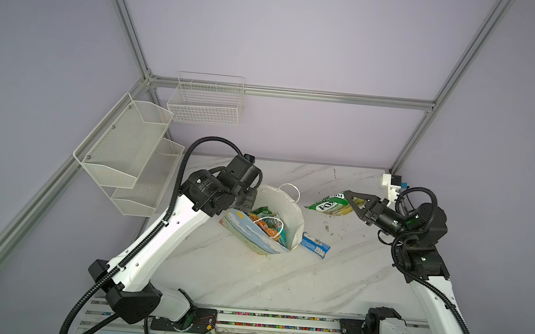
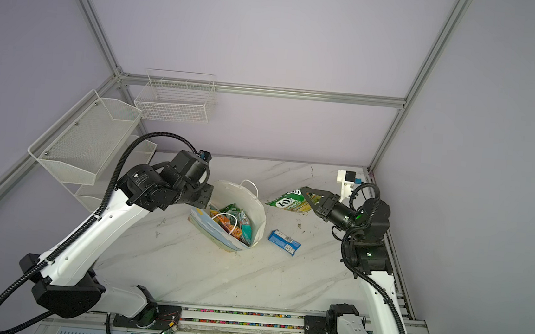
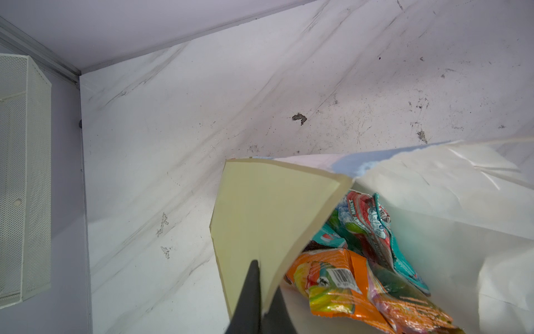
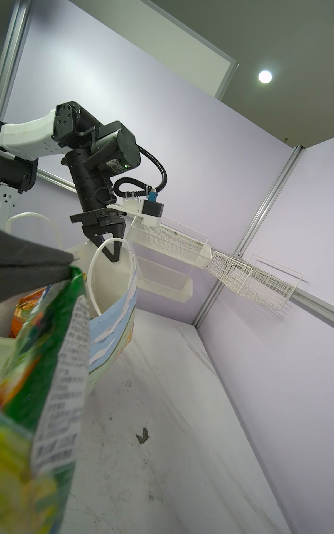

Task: Place the snacks into the paper bag
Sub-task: 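Carry the green Spring Tea packet toward the bag held by the left gripper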

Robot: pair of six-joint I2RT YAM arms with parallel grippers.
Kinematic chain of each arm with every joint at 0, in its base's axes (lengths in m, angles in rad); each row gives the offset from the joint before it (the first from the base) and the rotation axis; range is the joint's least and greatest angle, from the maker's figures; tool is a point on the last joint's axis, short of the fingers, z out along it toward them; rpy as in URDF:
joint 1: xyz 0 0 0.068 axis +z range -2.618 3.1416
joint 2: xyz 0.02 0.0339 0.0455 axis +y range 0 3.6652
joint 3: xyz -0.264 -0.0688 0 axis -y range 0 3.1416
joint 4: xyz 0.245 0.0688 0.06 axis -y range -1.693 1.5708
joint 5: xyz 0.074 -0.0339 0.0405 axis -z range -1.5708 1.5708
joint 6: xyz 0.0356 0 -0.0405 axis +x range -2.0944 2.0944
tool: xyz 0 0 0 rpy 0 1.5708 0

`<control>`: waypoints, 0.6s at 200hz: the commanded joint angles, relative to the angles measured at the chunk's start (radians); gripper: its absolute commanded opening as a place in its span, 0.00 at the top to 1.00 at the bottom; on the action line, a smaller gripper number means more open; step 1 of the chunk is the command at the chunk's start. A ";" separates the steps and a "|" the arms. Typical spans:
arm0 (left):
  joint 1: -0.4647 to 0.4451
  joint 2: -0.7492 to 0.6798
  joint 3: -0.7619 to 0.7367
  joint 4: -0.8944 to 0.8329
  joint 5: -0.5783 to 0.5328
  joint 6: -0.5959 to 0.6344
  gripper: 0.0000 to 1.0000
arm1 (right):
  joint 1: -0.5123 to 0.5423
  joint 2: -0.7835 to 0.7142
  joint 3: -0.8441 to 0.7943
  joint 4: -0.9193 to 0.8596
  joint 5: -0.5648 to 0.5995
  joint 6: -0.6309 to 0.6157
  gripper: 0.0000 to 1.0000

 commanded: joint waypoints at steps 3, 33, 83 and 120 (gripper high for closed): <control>-0.001 -0.013 0.071 0.042 -0.025 -0.014 1.00 | 0.000 -0.024 0.047 0.094 -0.029 0.035 1.00; -0.001 -0.013 0.076 0.041 -0.024 -0.016 1.00 | 0.000 -0.032 0.051 0.131 -0.044 0.070 1.00; -0.001 -0.012 0.078 0.040 -0.023 -0.016 1.00 | 0.001 -0.034 0.059 0.169 -0.062 0.107 1.00; -0.001 -0.012 0.075 0.042 -0.026 -0.016 1.00 | 0.006 -0.028 0.078 0.194 -0.066 0.134 1.00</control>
